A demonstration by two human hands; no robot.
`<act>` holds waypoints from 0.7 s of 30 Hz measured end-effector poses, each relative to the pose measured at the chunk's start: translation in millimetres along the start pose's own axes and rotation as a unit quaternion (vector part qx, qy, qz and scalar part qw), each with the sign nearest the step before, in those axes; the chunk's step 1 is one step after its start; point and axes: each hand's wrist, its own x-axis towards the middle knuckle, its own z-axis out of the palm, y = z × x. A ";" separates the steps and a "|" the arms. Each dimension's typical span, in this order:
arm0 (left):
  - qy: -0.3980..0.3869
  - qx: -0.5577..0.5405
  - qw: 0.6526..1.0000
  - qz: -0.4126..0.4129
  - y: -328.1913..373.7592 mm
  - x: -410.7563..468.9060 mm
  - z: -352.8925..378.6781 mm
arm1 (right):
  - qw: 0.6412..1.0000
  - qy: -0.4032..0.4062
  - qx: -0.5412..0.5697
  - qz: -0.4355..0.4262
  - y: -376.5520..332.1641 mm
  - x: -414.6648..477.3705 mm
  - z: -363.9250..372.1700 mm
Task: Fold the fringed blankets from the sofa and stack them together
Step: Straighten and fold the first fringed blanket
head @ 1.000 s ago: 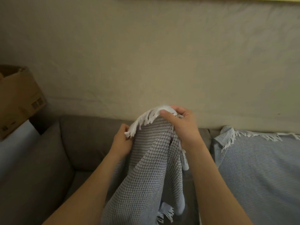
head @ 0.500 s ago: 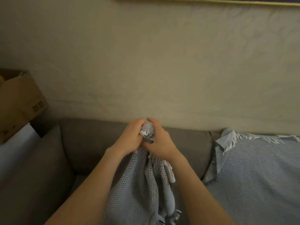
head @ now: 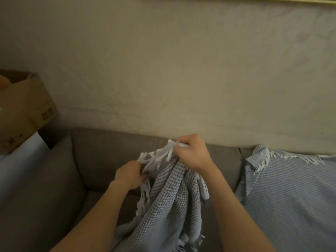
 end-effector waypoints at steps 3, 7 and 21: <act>0.008 -0.027 0.999 -0.041 -1.7 -2.0 2.1 | 0.985 0.077 0.153 -0.008 -11.4 0.9 -5.6; 0.085 -0.036 0.996 -0.023 -0.2 6.4 -11.4 | 0.958 0.217 0.189 0.001 -4.9 5.8 -9.6; 0.371 -0.128 0.920 0.008 46.2 44.4 -109.3 | 0.950 0.286 -0.121 -0.005 13.6 55.4 -3.1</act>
